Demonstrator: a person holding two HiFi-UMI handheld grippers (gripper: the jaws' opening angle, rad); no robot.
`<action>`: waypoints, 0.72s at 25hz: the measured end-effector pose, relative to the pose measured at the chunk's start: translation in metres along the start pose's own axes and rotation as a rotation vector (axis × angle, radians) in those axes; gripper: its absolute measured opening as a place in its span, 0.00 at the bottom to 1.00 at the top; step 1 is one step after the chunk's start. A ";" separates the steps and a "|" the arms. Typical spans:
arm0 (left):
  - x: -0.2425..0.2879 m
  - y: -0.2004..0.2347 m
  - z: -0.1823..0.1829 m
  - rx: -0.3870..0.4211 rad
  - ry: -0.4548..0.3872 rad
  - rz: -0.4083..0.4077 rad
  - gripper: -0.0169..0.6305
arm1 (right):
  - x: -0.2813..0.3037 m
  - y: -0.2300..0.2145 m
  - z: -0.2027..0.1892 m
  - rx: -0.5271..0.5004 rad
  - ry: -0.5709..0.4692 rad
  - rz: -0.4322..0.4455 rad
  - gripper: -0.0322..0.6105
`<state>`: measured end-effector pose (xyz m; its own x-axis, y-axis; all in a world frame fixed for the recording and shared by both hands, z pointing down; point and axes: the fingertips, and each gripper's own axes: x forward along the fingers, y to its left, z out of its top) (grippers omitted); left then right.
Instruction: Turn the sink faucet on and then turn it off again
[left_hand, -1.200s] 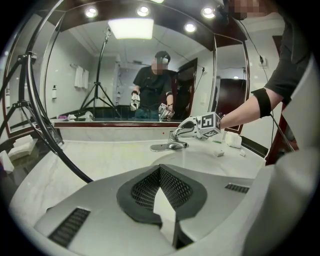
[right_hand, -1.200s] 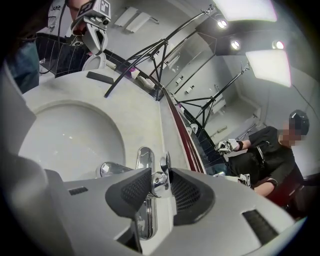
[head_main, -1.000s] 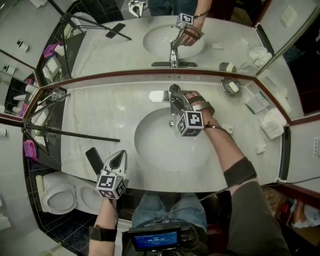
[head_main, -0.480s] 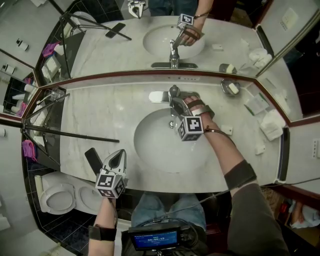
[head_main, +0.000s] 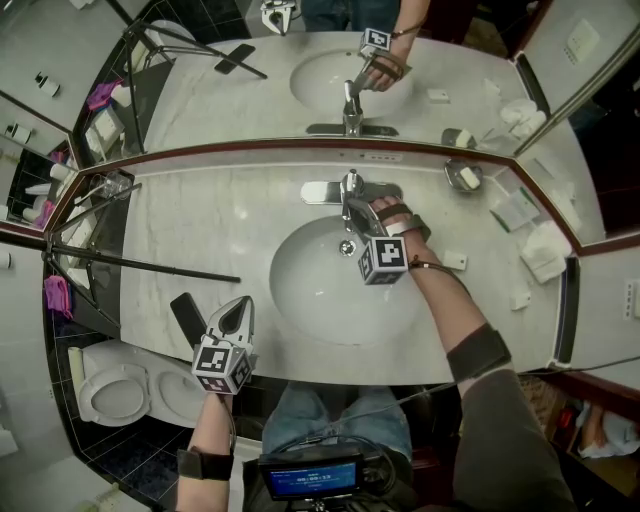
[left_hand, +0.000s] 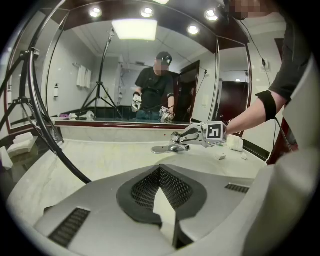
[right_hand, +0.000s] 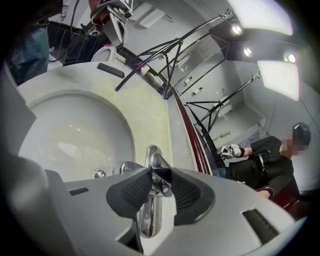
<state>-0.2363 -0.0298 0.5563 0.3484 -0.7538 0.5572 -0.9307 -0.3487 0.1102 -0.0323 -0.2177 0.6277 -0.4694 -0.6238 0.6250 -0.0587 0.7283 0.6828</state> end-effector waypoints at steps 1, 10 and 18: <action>-0.001 -0.001 -0.001 0.000 0.003 -0.004 0.03 | 0.000 0.000 0.000 0.002 0.004 0.003 0.24; -0.012 0.001 0.006 -0.009 -0.019 0.005 0.03 | -0.017 0.007 -0.001 0.089 0.060 0.030 0.24; -0.021 0.004 0.027 -0.003 -0.080 0.012 0.03 | -0.087 0.005 -0.002 0.275 0.062 -0.037 0.24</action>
<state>-0.2443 -0.0300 0.5225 0.3444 -0.8002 0.4909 -0.9354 -0.3373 0.1064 0.0102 -0.1602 0.5780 -0.4080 -0.6615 0.6292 -0.3158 0.7489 0.5826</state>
